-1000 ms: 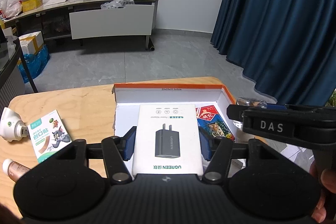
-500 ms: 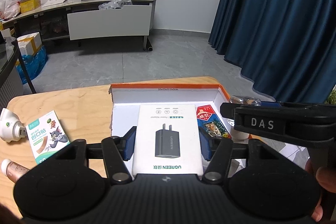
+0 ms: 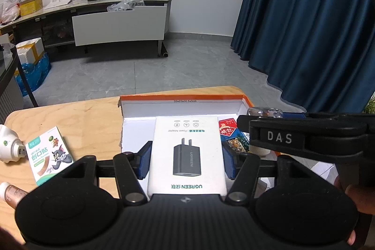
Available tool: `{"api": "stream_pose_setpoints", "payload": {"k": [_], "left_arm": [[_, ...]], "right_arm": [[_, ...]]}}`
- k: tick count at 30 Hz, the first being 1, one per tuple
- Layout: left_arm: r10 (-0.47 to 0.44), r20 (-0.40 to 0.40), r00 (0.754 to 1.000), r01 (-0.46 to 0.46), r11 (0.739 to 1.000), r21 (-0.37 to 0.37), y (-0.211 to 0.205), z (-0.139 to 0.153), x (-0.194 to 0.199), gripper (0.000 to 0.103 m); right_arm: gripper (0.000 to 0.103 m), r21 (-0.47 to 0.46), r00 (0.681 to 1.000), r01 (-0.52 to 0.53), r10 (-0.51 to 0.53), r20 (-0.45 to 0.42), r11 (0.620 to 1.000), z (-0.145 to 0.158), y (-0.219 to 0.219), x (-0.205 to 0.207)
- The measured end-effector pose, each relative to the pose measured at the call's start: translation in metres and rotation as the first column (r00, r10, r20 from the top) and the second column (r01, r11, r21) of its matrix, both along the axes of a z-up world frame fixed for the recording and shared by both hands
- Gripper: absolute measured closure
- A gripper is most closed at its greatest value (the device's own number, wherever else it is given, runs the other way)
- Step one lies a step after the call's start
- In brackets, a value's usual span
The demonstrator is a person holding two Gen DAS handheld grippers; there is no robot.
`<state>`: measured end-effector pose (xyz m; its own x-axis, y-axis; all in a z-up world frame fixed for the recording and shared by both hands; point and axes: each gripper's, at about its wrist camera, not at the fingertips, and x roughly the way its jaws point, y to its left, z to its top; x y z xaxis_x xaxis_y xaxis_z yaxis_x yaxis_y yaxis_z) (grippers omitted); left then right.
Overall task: Organize rigid objects
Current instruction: 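Lower and release the charger box with left tool while right tool lowers and releases the glass bottle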
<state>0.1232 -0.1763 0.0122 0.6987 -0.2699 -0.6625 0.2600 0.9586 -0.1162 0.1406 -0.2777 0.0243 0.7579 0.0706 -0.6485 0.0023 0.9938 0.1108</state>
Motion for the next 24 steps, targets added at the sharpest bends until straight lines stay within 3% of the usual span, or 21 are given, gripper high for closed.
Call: {"api": "stream_pose_setpoints", "payload": {"k": [24], "left_arm": [[-0.022, -0.031, 0.999, 0.021, 1.000, -0.009, -0.011, -0.012, 0.014, 0.043]], "right_arm": [[0.042, -0.025, 1.000, -0.015, 0.014, -0.026, 1.000, -0.008, 0.003, 0.037]]}}
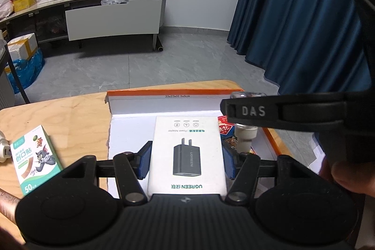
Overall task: Organize rigid objects
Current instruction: 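Lower and release the charger box with left tool while right tool lowers and releases the glass bottle, then grasp the small black charger with left tool while right tool grasps the green bandage box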
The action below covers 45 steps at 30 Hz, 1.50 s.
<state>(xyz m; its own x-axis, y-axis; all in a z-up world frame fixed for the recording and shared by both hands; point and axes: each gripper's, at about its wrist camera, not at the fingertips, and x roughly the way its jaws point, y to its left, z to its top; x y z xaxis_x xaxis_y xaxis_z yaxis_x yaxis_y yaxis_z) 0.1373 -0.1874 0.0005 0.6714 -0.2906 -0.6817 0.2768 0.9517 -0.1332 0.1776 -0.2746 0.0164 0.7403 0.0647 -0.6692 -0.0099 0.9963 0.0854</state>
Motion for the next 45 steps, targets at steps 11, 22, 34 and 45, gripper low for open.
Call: {"api": "stream_pose_setpoints", "payload": {"k": [11, 22, 34, 45], "left_arm": [[-0.061, -0.020, 0.998, 0.060, 0.998, -0.032, -0.014, -0.008, 0.008, 0.042], [0.009, 0.000, 1.000, -0.009, 1.000, -0.008, -0.003, 0.010, -0.012, 0.014], [0.165, -0.010, 0.986, -0.165, 0.986, 0.017, 0.079, 0.014, -0.056, 0.012], [0.336, -0.095, 0.937, -0.331, 0.941, 0.069, 0.157, -0.040, -0.098, 0.015]], "right_arm": [[0.028, -0.031, 0.994, 0.057, -0.054, 0.091, 0.998, 0.012, -0.008, -0.010], [0.021, -0.009, 0.985, 0.109, -0.106, 0.139, 0.994, 0.029, -0.022, -0.050], [0.020, 0.006, 0.995, -0.023, 0.022, 0.100, 1.000, 0.024, 0.036, -0.084], [0.020, 0.030, 0.987, -0.126, 0.122, 0.100, 0.992, 0.017, 0.087, -0.103]]}}
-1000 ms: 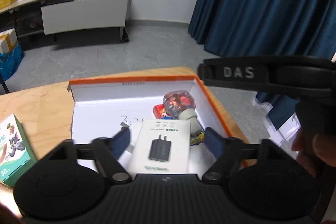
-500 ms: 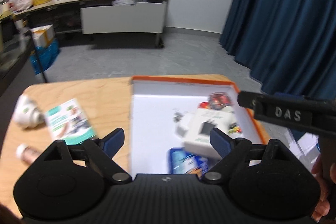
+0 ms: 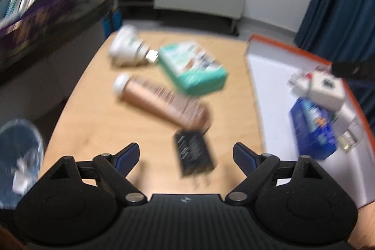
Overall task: Organize rigid objects
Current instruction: 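Grasp the small black charger with left tool while right tool grasps the green bandage box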
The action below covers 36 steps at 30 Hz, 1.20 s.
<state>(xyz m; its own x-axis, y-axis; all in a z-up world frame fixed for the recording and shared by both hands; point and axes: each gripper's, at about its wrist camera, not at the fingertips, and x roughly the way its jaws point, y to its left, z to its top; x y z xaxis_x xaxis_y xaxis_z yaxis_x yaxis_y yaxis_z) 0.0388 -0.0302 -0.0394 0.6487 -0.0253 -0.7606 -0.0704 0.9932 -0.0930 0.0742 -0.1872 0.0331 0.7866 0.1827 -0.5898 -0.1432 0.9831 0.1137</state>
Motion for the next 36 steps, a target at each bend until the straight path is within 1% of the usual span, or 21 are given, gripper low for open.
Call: {"api": "stream_pose_setpoints", "payload": {"k": [2, 7, 9, 10, 11, 12, 13, 17, 22, 24, 28, 30, 32, 34, 36], "left_arm": [[0.009, -0.010, 1.000, -0.009, 1.000, 0.006, 0.003, -0.008, 0.000, 0.016], [0.005, 0.011, 1.000, -0.005, 0.999, 0.039, -0.004, -0.013, 0.006, 0.017], [0.005, 0.007, 1.000, -0.006, 0.999, 0.052, -0.005, -0.019, 0.009, 0.025], [0.000, 0.024, 1.000, -0.001, 0.998, 0.068, -0.005, -0.020, 0.007, 0.032], [-0.008, 0.031, 1.000, 0.005, 0.997, 0.080, -0.006, -0.020, 0.007, 0.043], [-0.016, 0.037, 0.999, 0.013, 0.996, 0.085, -0.006, -0.020, 0.005, 0.049], [-0.023, 0.041, 0.999, 0.020, 0.997, 0.076, -0.005, -0.019, 0.004, 0.065], [-0.018, 0.040, 0.999, 0.016, 0.999, 0.027, 0.009, -0.016, 0.001, 0.066], [0.006, 0.083, 0.997, -0.009, 0.999, 0.035, 0.025, -0.003, -0.003, 0.066], [0.028, 0.097, 0.995, -0.030, 0.999, 0.023, 0.035, 0.001, 0.001, 0.066], [0.070, 0.107, 0.992, -0.073, 0.997, 0.025, 0.057, 0.007, 0.014, 0.066], [0.097, 0.106, 0.990, -0.100, 0.995, 0.019, 0.067, 0.009, 0.021, 0.067], [0.107, 0.104, 0.989, -0.110, 0.994, 0.023, 0.073, 0.008, 0.028, 0.067], [0.116, 0.105, 0.988, -0.118, 0.993, 0.010, 0.080, 0.009, 0.033, 0.067], [0.122, 0.111, 0.986, -0.124, 0.992, 0.008, 0.084, 0.009, 0.038, 0.067]], "right_arm": [[0.020, 0.009, 1.000, -0.020, 0.020, -0.014, 1.000, -0.004, 0.007, 0.000], [0.020, 0.002, 0.997, -0.068, 0.068, -0.046, 0.998, -0.015, 0.025, 0.000], [0.020, 0.003, 0.995, -0.083, 0.083, -0.059, 0.997, -0.019, 0.030, 0.001], [0.020, 0.006, 0.994, -0.093, 0.093, -0.066, 0.996, -0.021, 0.032, 0.002], [0.020, 0.008, 0.993, -0.101, 0.101, -0.067, 0.995, -0.023, 0.034, 0.003], [0.020, 0.010, 0.991, -0.110, 0.111, -0.071, 0.994, -0.025, 0.037, 0.004], [0.020, 0.012, 0.990, -0.120, 0.120, -0.078, 0.993, -0.028, 0.040, 0.006], [0.020, 0.049, 0.979, -0.165, 0.170, -0.112, 0.985, -0.037, 0.057, 0.024], [0.017, 0.051, 0.961, -0.229, 0.234, -0.149, 0.972, -0.047, 0.091, 0.053], [0.017, 0.050, 0.953, -0.251, 0.255, -0.162, 0.967, -0.051, 0.105, 0.064], [0.014, 0.029, 0.944, -0.280, 0.281, -0.170, 0.959, -0.053, 0.129, 0.086], [0.013, 0.000, 0.947, -0.277, 0.273, -0.170, 0.961, -0.055, 0.139, 0.096], [0.013, -0.030, 0.946, -0.275, 0.265, -0.189, 0.961, -0.060, 0.148, 0.108], [0.012, -0.026, 0.934, -0.295, 0.282, -0.217, 0.955, -0.066, 0.155, 0.119], [0.009, -0.046, 0.934, -0.299, 0.282, -0.219, 0.953, -0.068, 0.162, 0.126]]}}
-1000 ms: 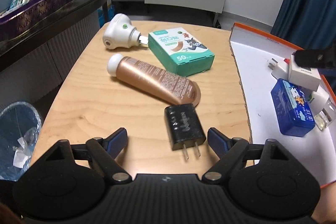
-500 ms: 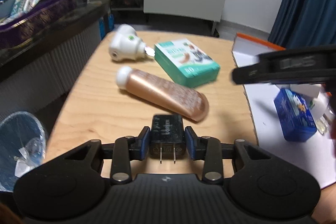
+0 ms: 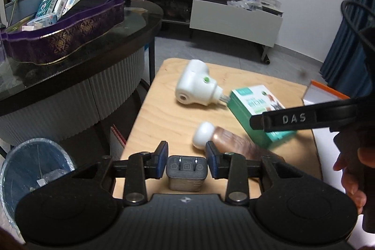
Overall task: Organize rigid objects
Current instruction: 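Grasp the small black charger with left tool while right tool grasps the green bandage box, then lower the black charger into the white box with left tool while right tool holds the bandage box above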
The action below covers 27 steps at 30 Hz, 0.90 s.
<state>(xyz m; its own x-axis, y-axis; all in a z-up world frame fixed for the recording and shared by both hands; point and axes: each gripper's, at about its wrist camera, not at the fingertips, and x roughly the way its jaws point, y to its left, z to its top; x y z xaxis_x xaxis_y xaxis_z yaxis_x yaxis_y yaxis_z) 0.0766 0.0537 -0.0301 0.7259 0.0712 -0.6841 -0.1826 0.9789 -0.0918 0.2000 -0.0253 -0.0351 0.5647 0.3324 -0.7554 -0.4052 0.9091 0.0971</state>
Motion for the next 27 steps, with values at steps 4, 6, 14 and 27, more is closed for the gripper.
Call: {"api": "stream_pose_setpoints", "payload": {"k": [4, 6, 14, 27], "left_arm": [[-0.005, 0.005, 1.000, 0.005, 1.000, -0.014, 0.003, 0.000, 0.008, 0.067], [-0.013, 0.010, 1.000, 0.013, 1.000, -0.013, 0.002, 0.001, 0.010, 0.067], [-0.033, 0.049, 0.998, 0.033, 0.999, -0.001, -0.006, 0.012, 0.007, 0.067], [-0.108, 0.155, 0.982, 0.110, 0.994, -0.008, -0.046, 0.059, -0.018, 0.067]], "right_arm": [[0.007, -0.013, 1.000, 0.000, -0.001, -0.026, 1.000, -0.008, 0.011, 0.014], [0.007, -0.022, 0.999, -0.004, 0.003, -0.045, 1.000, -0.015, 0.015, 0.018], [0.018, 0.018, 0.997, 0.068, -0.069, 0.045, 0.998, 0.002, -0.007, -0.003], [0.018, 0.109, 0.964, 0.194, -0.211, 0.164, 0.975, 0.073, -0.090, -0.096]]}}
